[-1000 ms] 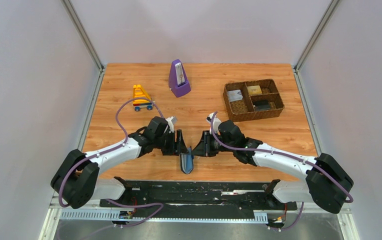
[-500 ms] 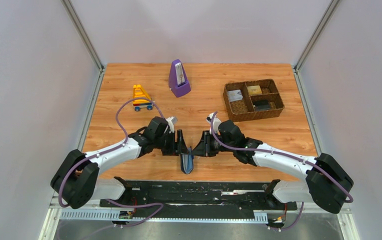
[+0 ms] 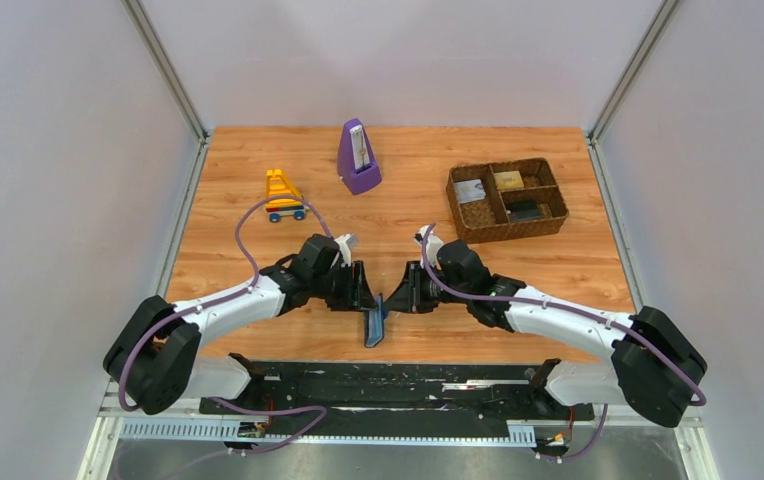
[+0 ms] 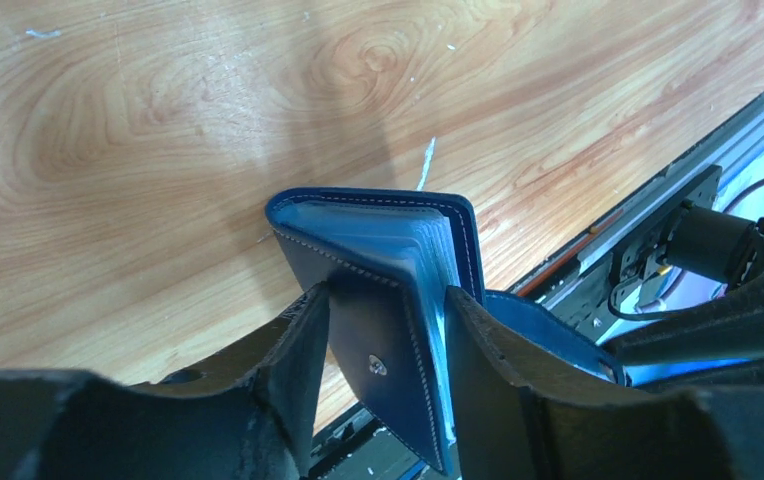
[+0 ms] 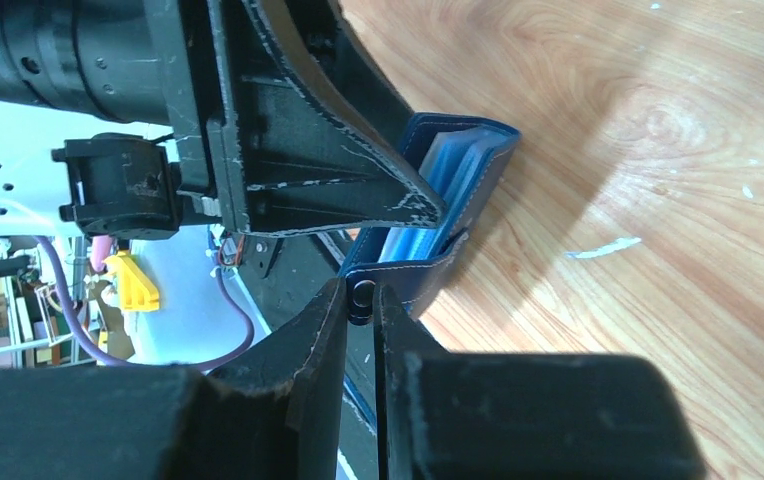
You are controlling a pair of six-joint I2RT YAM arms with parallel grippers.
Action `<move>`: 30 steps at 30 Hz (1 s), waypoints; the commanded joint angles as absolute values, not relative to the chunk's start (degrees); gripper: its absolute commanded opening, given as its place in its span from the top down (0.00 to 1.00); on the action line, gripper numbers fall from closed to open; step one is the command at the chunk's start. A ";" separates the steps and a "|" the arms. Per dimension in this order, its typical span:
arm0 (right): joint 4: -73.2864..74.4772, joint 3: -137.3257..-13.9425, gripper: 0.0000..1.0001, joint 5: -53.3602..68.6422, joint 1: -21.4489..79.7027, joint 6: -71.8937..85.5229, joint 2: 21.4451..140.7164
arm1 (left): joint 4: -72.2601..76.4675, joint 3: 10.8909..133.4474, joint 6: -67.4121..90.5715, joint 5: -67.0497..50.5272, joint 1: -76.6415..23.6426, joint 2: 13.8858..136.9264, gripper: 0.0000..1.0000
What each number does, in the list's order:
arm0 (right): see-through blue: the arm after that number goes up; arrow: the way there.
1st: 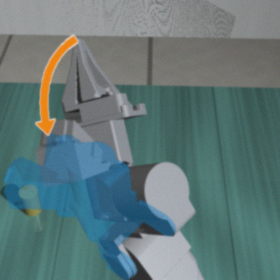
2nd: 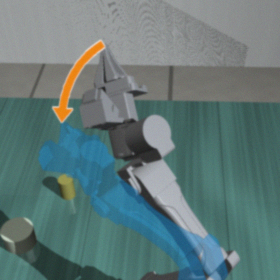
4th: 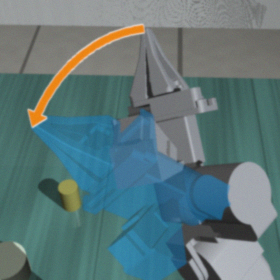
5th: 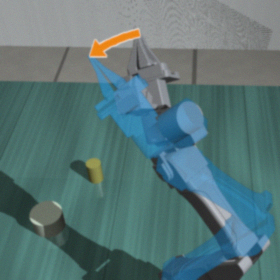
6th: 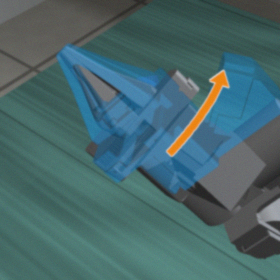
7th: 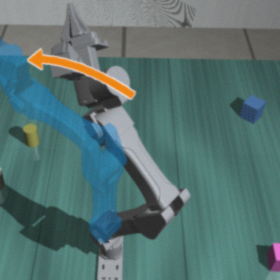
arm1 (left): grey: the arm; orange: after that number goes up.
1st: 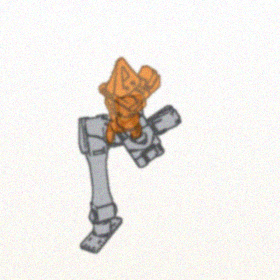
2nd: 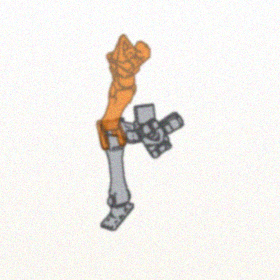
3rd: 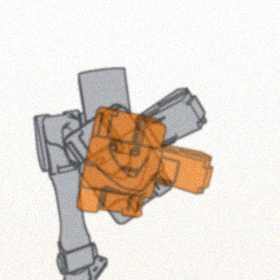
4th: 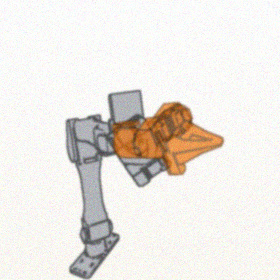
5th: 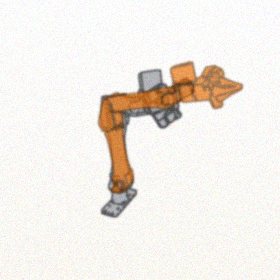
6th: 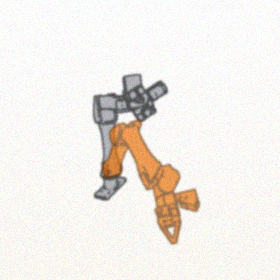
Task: Take the credit cards out of the card holder
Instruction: Open the card holder at the center of the board.
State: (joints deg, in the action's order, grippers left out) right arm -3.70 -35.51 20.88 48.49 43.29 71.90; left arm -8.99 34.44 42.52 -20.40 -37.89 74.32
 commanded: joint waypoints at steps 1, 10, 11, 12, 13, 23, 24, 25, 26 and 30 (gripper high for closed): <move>-2.43 -35.03 0.97 18.01 46.96 41.65 70.25 | -11.72 34.07 40.79 -16.30 -38.18 73.02 0.49; 5.05 -33.39 0.73 12.92 43.65 40.11 71.52 | -11.05 31.80 41.20 -16.19 -38.14 68.52 0.62; 5.88 -33.85 0.71 12.80 43.60 40.02 71.68 | -9.97 31.28 41.54 -16.49 -38.19 67.80 0.65; 6.85 -34.37 0.68 12.71 43.59 39.88 71.79 | -9.51 31.07 41.78 -17.15 -38.16 67.56 0.70; 7.79 -35.00 0.67 12.64 43.59 39.87 71.68 | -8.82 30.95 41.90 -17.45 -38.15 67.25 0.72; 7.28 -39.08 0.61 18.75 44.55 43.19 64.98 | -6.43 30.10 46.02 -17.22 -38.15 65.11 0.84; 6.30 -38.95 0.61 18.87 44.83 43.76 65.13 | -6.04 29.90 46.68 -16.72 -38.15 64.71 0.84; 5.95 -38.94 0.61 18.58 44.98 44.19 65.75 | -5.97 29.71 46.94 -16.40 -38.15 64.52 0.84; 5.82 -39.01 0.62 18.35 45.07 44.36 66.64 | -5.75 29.58 47.40 -15.72 -38.14 64.21 0.84; 4.63 -38.25 0.60 18.54 45.18 44.34 70.94 | -4.78 28.10 48.72 -14.22 -38.19 64.30 0.82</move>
